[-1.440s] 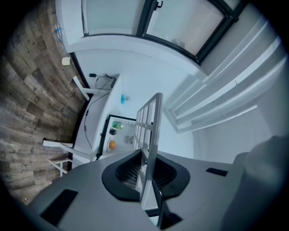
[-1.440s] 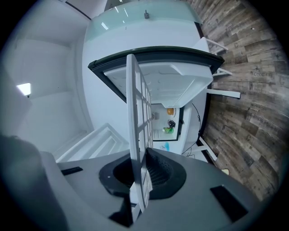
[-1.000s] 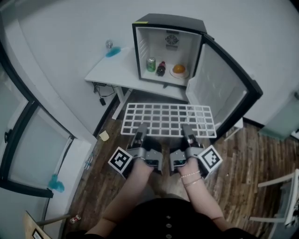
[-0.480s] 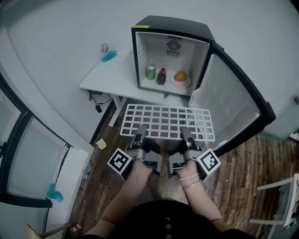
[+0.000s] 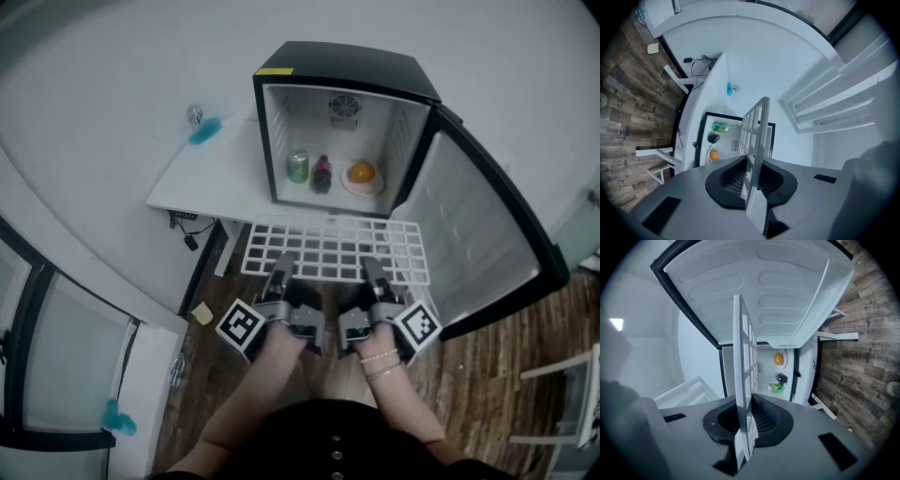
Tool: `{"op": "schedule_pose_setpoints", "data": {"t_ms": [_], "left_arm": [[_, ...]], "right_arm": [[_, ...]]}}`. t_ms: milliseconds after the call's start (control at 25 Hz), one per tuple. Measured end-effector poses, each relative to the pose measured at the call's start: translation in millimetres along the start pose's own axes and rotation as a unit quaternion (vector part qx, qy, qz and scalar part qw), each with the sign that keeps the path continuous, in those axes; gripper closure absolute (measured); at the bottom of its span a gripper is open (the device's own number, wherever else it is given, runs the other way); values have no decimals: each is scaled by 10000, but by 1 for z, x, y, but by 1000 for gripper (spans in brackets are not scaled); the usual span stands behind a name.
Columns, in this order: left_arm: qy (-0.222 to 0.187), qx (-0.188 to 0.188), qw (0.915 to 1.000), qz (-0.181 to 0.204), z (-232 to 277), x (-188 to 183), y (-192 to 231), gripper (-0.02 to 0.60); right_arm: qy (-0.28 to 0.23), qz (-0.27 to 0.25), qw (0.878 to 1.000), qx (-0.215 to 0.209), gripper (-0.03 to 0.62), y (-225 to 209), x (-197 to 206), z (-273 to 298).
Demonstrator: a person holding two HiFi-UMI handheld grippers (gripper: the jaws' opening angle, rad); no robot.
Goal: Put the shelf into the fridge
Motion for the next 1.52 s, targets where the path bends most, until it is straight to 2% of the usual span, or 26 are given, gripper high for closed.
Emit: {"op": "schedule_pose_setpoints", "data": {"t_ms": [640,880,1280,1520], "left_arm": [[671,-84,9977,-98,113,-36,29,546],[798,-155,9965,-183,153,-47,39,546],[996,-78,9947,-233,168,-51,46,546],[1078,-65,9941,-129,174,-53,45,546]], "right_arm": [[-686,148,9975,-53,559,7,-16,94],[-842,151,9963,-5,559,12,-23,130],[-942,114,9955,-81,559,12,-25,142],[-771,178,9968,-122,559,8,-25,147]]}}
Point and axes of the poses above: the fingertips, and each gripper's own axes: z forward along the fingers, y to its left, x out of its underside, the point moved 3 cm from there along -z, backward along the fingers, and after that the axes turned 8 degrees about x, right-handed, at the moved point
